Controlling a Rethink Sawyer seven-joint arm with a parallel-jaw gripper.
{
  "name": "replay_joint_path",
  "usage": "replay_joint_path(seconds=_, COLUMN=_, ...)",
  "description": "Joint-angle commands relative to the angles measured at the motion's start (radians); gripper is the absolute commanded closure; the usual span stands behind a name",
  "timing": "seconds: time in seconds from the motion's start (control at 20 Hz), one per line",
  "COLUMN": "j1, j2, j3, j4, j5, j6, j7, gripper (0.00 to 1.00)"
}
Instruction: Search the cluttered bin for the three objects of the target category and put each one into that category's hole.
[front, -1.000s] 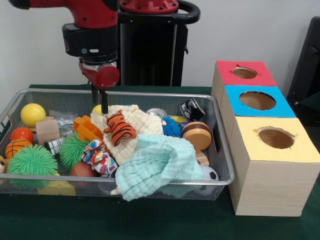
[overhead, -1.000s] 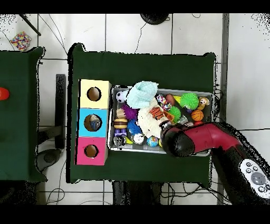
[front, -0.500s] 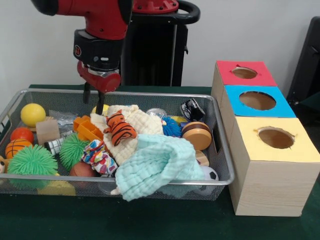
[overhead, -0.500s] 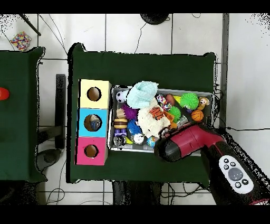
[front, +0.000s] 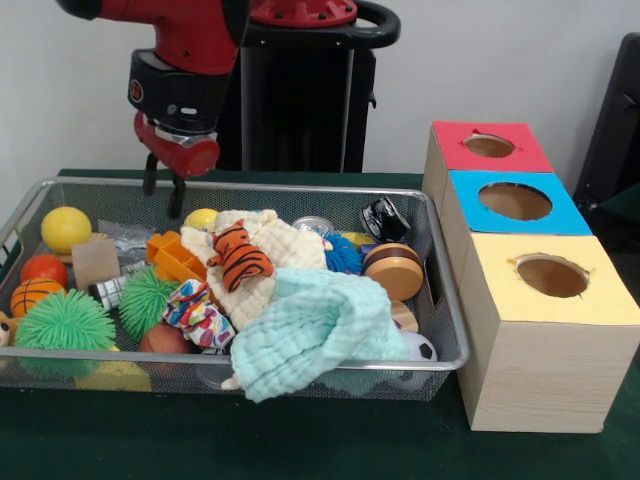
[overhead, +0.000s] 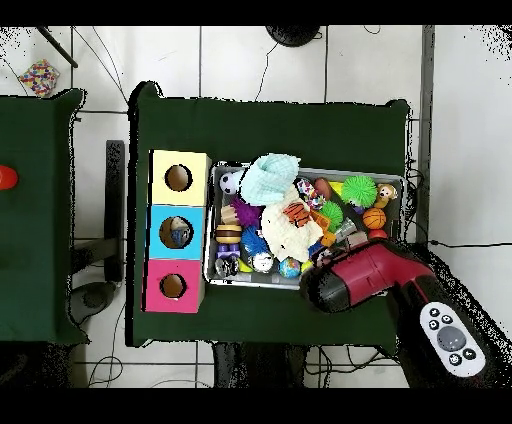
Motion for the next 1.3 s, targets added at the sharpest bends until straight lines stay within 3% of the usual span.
replay_joint_path(seconds=0.05, j1=-0.066, j2=0.013, j3=-0.007, j4=-0.083, j5=0.028, j6=0.045, j7=-0.017, gripper=0.0)
replay_joint_path(seconds=0.7, j1=-0.101, j2=0.135, j3=0.014, j4=-0.135, j5=0.0, j6=0.005, j7=-0.012, gripper=0.0)
replay_joint_path(seconds=0.85, j1=-0.127, j2=0.177, j3=0.038, j4=-0.147, j5=0.033, j6=-0.003, j7=-0.023, gripper=0.0)
replay_joint_path(seconds=1.3, j1=-0.103, j2=0.146, j3=0.04, j4=-0.151, j5=-0.026, j6=-0.047, j7=-0.016, gripper=0.0)
